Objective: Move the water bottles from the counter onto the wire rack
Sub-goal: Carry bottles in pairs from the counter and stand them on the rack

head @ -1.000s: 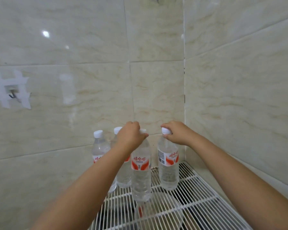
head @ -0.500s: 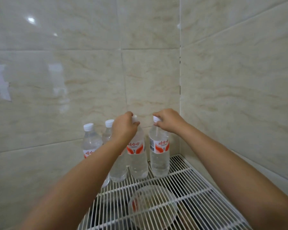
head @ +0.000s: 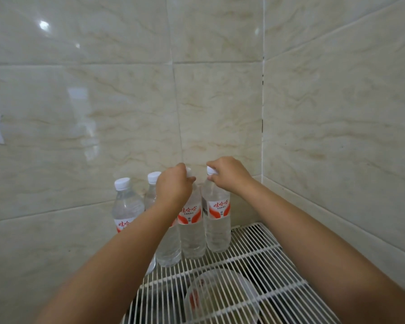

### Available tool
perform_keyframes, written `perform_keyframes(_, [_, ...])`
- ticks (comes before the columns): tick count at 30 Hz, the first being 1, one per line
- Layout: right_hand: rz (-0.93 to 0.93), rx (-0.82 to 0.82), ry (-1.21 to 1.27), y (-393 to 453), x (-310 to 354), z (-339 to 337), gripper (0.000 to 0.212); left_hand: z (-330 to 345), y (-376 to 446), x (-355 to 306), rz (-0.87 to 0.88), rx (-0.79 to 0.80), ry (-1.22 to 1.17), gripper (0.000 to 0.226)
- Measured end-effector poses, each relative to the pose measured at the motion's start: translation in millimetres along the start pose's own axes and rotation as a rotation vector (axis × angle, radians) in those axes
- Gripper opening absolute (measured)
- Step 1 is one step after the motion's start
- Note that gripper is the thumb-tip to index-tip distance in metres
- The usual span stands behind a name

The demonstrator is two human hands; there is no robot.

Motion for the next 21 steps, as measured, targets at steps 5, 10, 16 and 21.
perform_keyframes(5, [-0.002, -0.034, 0.016, 6, 4, 9, 0.014, 3, 5, 0, -0.003, -0.001, 0.026, 0.029])
perform_keyframes(10, [-0.038, -0.055, 0.033, 5, 4, 12, 0.020, 2, 5, 3, -0.002, 0.009, 0.026, 0.030])
perform_keyframes(16, [-0.019, -0.039, 0.080, 0, 5, 15, 0.034, -1, 3, 2, 0.016, 0.046, 0.041, 0.037])
perform_keyframes(21, [0.047, -0.053, 0.126, -18, 6, 13, 0.047, -3, -8, 3, 0.076, 0.074, 0.099, 0.036])
Point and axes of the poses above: each hand's wrist, its own y-axis towards the middle knuckle, its own z-axis out of the palm, x = y × z, the point moved 5 cm from there along y, towards the middle knuckle, and after that the axes turned 14 degrees about -x, right-handed, at the moved point
